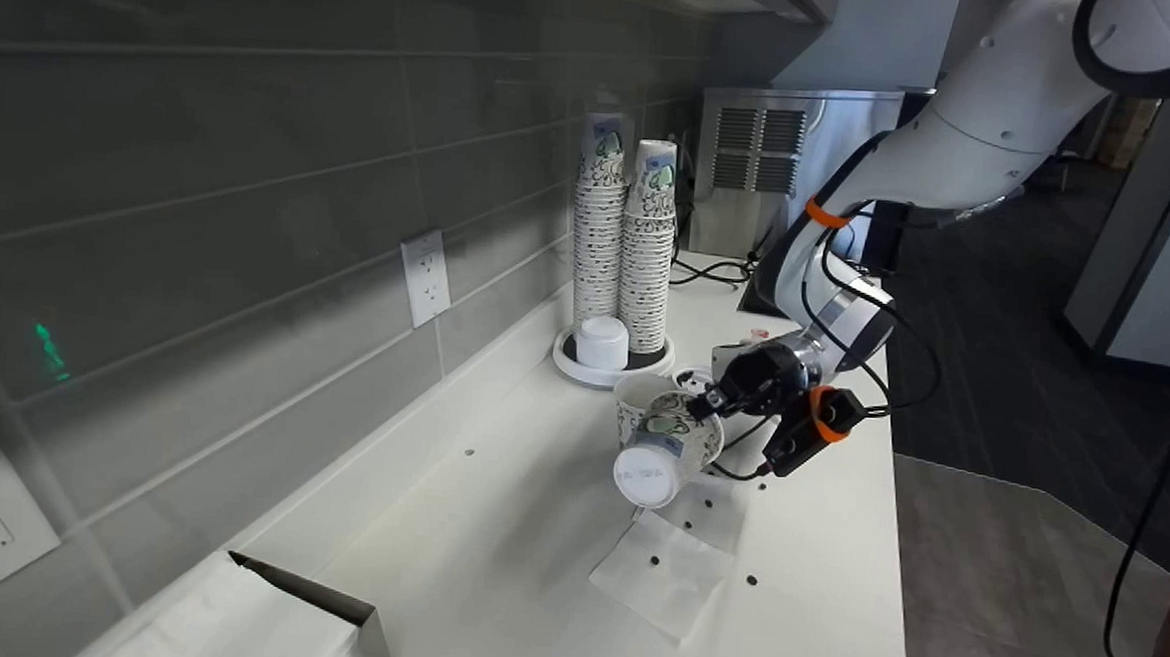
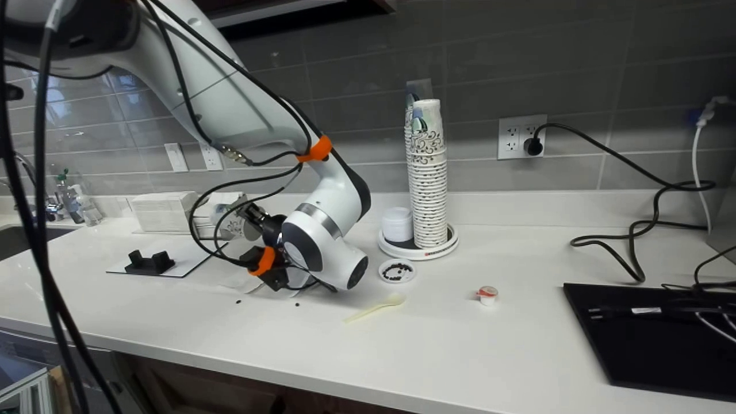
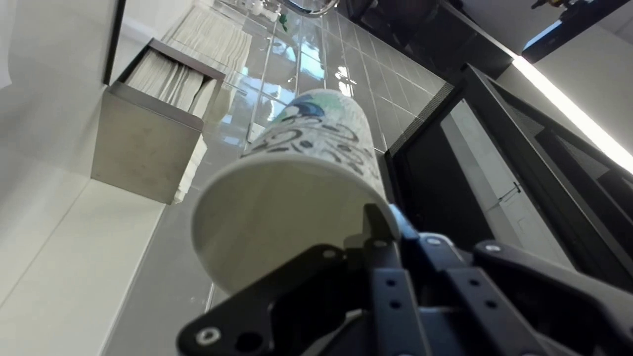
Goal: Pour the contents from the right cup onto the paper towel
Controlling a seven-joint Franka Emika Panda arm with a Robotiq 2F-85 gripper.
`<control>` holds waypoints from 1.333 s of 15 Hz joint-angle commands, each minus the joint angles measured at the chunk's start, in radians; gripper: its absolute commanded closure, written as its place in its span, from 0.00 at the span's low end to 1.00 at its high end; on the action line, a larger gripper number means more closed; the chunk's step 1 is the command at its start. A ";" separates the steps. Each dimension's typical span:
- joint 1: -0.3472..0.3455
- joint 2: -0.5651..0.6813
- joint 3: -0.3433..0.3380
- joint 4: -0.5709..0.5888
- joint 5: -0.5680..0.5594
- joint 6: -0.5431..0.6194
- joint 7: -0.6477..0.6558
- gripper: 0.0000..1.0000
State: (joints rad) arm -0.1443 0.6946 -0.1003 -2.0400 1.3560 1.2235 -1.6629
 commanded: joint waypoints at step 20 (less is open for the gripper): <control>0.105 -1.025 0.092 -0.620 -0.370 1.074 0.619 0.99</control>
State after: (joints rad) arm -0.0277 -0.2012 -0.0483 -2.5974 1.1079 2.1904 -1.1964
